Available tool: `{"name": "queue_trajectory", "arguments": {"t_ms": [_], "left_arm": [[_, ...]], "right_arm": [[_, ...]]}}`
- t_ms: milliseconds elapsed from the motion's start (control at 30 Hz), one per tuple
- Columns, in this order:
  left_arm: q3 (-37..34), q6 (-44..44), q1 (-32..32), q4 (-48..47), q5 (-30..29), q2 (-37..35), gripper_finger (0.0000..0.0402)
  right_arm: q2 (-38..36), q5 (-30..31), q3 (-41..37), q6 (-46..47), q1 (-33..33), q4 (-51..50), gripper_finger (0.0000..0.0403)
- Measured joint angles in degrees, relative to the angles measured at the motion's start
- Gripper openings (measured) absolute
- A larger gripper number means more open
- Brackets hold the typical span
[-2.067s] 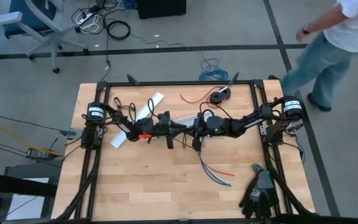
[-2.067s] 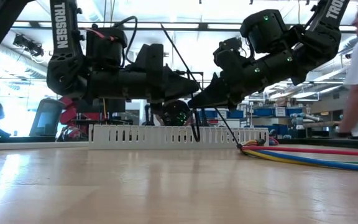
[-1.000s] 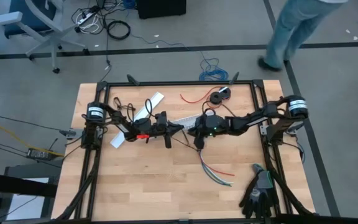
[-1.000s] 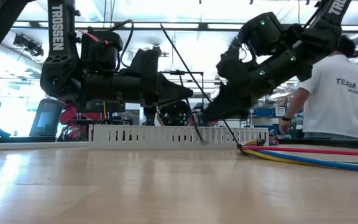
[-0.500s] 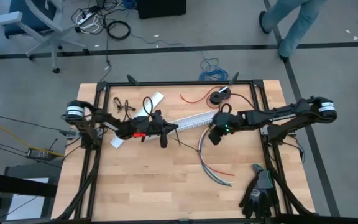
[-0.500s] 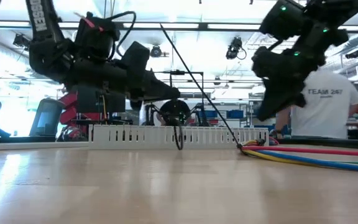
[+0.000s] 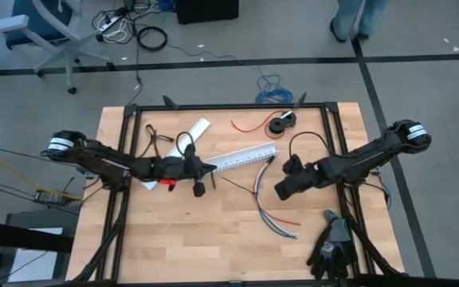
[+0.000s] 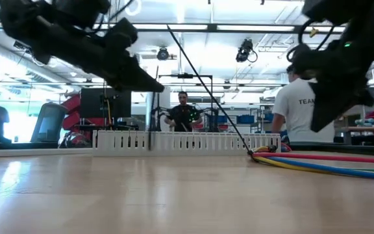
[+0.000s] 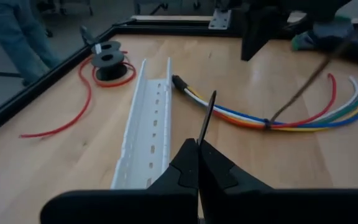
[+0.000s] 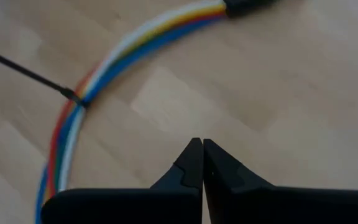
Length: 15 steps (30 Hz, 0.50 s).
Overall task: Ziptie cables
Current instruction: Wrap the cables together using the black zip tie
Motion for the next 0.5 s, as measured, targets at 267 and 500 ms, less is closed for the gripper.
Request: {"name": "queue_trajectory", "arguments": {"t_ms": [267,500], "left_arm": [[-6.6,-3.7,-7.2,1.9,-9.1,-4.1,0.0],[-7.1,-5.2,-11.0,3.6,-9.8,-4.5,0.0]], "right_arm": [[0.2,3.1,2.7,11.9,8.1,-8.9,0.0],[8.6,-2.0,3.0,15.4,5.7,-6.9,0.0]]}}
